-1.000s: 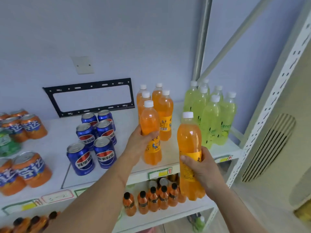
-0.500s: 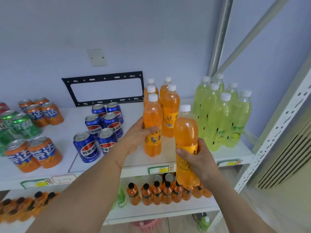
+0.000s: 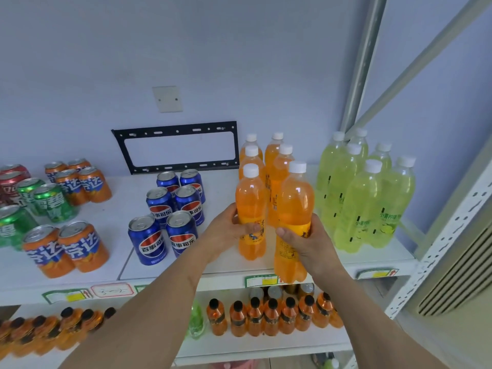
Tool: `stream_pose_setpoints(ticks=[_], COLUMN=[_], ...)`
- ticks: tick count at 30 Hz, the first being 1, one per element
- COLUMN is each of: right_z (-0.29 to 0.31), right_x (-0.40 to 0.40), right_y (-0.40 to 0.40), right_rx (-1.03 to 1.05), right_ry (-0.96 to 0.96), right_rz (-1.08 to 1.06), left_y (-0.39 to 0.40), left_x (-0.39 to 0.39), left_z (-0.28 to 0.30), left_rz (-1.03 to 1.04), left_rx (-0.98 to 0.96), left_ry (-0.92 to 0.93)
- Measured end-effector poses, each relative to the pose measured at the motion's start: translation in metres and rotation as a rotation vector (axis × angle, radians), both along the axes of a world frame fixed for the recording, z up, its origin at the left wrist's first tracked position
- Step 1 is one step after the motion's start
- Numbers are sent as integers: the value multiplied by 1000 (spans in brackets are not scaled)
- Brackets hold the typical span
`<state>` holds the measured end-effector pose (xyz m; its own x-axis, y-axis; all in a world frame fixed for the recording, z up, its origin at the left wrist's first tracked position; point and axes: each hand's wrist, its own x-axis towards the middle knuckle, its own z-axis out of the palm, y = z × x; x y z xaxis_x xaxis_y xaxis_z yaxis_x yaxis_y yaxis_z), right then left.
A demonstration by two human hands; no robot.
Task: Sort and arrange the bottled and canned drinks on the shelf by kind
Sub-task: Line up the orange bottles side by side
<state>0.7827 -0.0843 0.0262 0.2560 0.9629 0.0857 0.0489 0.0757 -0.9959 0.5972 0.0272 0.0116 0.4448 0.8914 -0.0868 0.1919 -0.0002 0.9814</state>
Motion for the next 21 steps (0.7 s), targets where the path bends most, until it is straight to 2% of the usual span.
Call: stream_pose_setpoints(ticks=[8, 13, 15, 19, 21], right_z=[-8, -19, -23, -30, -36], right_x=[3, 10, 12, 8, 4], right_y=[20, 36, 44, 53, 55], right_rx=[33, 38, 48, 65, 69], right_ry=[12, -19, -38, -84, -91], right_rz=[-15, -22, -25, -49, -50], left_y=[5, 0, -7, -44, -64], left_x=[-7, -11, -14, -13, -10], left_z=[6, 5, 0, -27, -40], left_rz=[-111, -42, 70, 332, 394], left_rx=[-52, -23, 55, 294, 431], left_ry=[1, 65, 182, 622, 796])
